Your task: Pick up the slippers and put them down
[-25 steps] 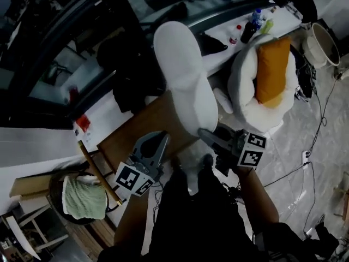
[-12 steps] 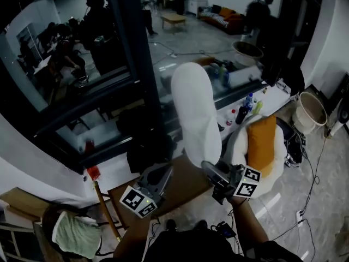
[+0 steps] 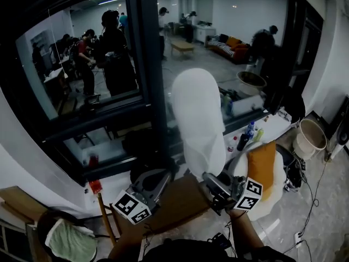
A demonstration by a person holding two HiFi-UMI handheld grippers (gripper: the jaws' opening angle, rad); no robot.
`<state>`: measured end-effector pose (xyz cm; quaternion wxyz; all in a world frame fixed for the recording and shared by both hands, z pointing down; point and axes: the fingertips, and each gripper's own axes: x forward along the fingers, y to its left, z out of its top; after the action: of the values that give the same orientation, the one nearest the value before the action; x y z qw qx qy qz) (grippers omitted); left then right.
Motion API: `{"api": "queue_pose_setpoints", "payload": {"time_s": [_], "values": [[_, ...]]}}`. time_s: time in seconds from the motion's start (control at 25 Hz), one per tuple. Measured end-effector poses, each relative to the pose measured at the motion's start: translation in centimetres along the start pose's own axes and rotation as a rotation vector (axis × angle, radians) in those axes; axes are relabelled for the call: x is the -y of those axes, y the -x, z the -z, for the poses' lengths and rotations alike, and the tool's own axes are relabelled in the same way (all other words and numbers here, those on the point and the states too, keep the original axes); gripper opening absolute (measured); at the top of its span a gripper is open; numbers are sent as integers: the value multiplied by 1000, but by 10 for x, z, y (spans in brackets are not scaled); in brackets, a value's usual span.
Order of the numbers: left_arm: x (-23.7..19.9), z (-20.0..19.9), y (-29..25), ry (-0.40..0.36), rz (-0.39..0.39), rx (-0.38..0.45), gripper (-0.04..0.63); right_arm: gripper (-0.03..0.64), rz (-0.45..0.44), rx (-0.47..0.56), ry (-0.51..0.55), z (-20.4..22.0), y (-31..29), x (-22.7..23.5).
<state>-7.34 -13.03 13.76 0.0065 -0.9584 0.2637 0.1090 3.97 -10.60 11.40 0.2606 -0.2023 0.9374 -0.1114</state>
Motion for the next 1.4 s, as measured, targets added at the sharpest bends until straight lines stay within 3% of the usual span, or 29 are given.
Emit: {"api": "queue_pose_setpoints", "payload": {"time_s": [0.16,0.48,0.88,1.12,1.4], "values": [[8,-19,-2,-37,26,36,11,52,-27,48,-39,-8,-4,-2],[17,-32,-2,-77,57,68,11,52,-4,49,-41,-5,-3,8],[25,-15,-6,-45,81,37,11,52,42,27,-74,12,11,16],[22,24,-2,6,73,-28,11,52,86,42,-167,44,30,28],[6,111,-15,76,91,-155,11,52,200,23,-294,104,71,82]]}}
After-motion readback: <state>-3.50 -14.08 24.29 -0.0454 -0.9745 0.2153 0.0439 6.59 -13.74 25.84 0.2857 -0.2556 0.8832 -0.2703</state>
